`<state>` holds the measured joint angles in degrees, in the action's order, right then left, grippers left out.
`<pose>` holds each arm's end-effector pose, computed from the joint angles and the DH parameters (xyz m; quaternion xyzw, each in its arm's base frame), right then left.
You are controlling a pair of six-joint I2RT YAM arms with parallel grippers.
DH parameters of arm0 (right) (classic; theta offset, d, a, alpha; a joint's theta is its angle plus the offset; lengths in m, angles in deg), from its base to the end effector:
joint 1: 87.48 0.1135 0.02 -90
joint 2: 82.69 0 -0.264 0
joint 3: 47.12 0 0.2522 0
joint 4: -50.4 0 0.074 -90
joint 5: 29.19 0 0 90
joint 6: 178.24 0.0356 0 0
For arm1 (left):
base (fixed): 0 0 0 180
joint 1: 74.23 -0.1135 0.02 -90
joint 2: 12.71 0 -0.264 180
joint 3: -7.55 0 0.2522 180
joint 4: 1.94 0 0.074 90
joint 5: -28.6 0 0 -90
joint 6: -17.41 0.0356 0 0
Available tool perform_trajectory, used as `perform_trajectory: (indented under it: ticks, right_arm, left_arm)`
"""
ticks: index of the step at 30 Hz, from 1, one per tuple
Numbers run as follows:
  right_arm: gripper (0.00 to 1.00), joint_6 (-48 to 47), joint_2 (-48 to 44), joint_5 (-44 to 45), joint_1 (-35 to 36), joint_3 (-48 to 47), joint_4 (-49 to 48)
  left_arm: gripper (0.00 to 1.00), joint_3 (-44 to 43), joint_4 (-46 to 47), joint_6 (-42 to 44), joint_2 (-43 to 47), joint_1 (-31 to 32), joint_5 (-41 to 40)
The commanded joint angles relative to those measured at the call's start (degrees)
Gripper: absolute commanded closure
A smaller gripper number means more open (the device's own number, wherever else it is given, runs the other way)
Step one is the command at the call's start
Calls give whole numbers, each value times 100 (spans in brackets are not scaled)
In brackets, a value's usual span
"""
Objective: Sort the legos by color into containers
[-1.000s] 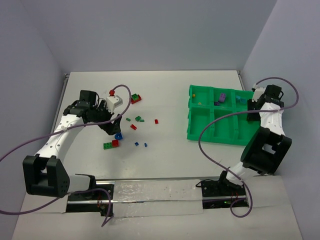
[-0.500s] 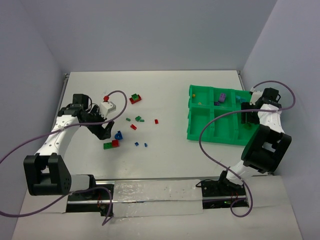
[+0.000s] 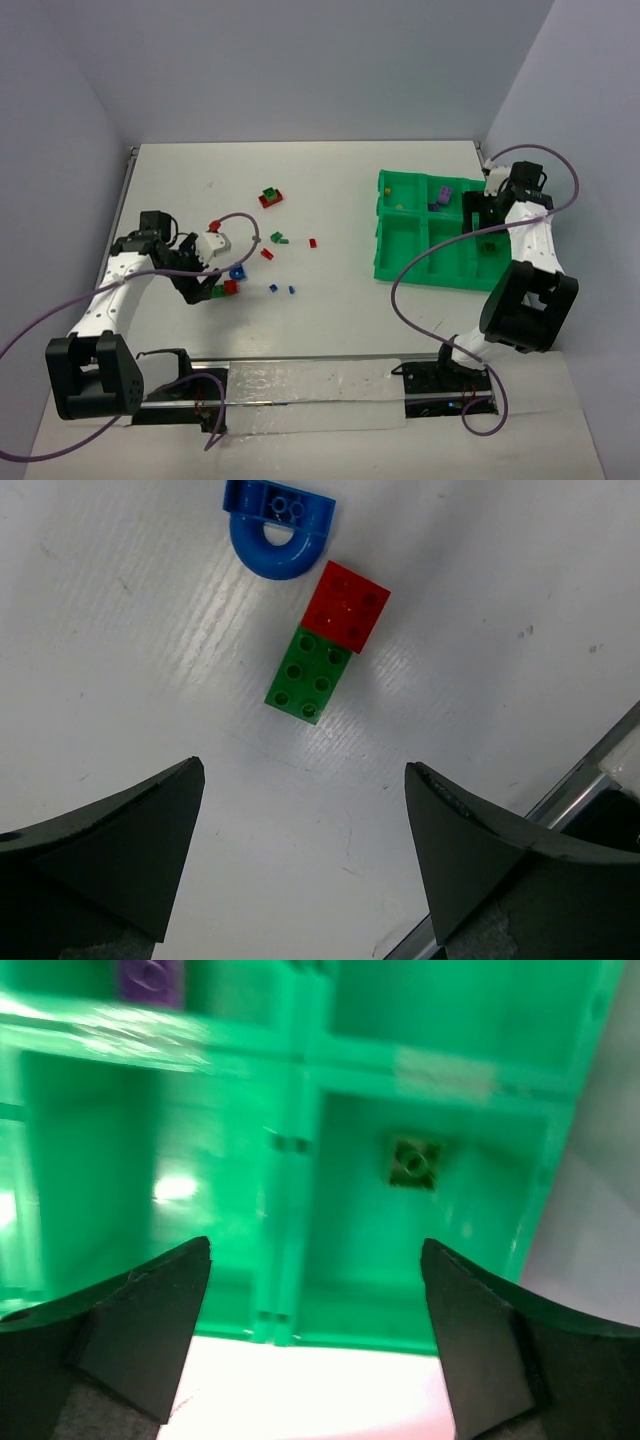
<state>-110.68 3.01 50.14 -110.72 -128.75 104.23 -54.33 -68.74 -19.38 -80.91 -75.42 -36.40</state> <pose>0.2872 -0.1161 0.2665 -0.0190 0.9570 -0.0245 0.2884 0.2038 -0.0108 0.2292 0.4520 0.8540 -0.1249 0.2253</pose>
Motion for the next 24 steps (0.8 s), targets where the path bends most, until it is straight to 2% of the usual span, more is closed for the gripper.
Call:
perform_trajectory:
  ticks: [1,8,12,19,24]
  right_arm:
    - [0,279,-344,-264,294,-368,216]
    - [0,542,-507,-811,672,-645,523]
    - [0,692,-510,-1107,755,-733,641]
    - [0,768,-510,-1235,856,-701,678]
    - [0,810,-493,-1399,891,-727,721]
  left_arm:
    - [9,375,86,756,254,-22,415]
    - [17,710,631,1567,-219,-16,740]
    - [19,829,1138,1724,-332,-22,787]
    - [22,830,1452,1930,-817,-22,786]
    - [28,1074,1741,2062,-958,-22,727]
